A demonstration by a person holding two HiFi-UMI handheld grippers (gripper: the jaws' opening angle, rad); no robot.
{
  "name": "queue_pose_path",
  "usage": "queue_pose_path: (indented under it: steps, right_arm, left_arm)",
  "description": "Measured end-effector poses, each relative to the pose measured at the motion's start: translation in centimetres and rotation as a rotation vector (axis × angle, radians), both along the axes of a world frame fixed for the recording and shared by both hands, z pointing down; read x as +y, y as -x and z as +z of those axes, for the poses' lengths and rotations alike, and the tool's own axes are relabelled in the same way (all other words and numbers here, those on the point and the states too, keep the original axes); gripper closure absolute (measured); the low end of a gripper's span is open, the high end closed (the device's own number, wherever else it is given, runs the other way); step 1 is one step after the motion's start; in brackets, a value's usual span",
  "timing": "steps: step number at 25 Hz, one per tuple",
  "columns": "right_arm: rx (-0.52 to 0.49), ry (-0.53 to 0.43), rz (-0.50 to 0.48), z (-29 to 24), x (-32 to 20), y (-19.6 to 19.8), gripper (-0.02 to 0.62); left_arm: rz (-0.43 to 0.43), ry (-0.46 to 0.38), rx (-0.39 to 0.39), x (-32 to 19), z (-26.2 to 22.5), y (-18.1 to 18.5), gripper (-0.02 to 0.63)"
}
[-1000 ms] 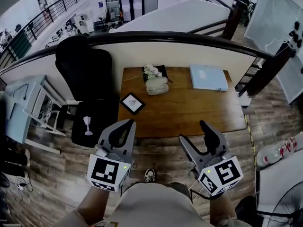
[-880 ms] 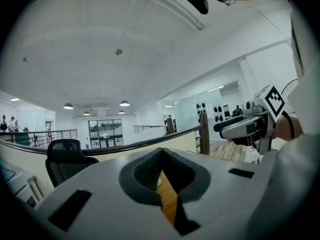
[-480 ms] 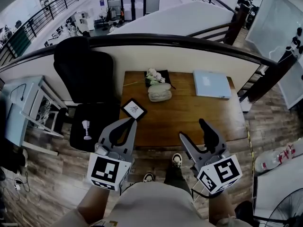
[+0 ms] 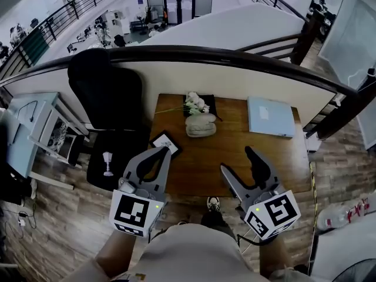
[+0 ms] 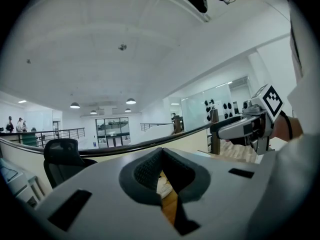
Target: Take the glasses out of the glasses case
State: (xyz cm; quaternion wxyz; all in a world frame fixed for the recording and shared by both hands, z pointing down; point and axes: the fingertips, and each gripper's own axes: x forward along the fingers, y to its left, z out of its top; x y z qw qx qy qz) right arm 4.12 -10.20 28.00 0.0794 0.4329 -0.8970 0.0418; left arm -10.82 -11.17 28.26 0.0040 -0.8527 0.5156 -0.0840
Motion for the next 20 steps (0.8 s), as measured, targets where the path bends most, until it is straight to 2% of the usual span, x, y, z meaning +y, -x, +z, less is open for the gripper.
queue_pose_path:
  steps: [11,16,20]
  right_arm:
    - [0.025,0.02,-0.149,1.6,-11.6,-5.3,0.301]
    - [0.024,0.034,-0.218,2.3,-15.4,-7.6,0.302]
    - [-0.023,0.07,-0.267,2.7,-17.1,-8.5,0.304]
  left_arm:
    - [-0.143,0.026,-0.061,-8.6,0.4,-5.6,0.604]
    - [-0.213,0.053,-0.077,-10.8,1.1,-7.8,0.603]
    - [-0.253,0.079,-0.087,-11.5,1.7,-9.1,0.603]
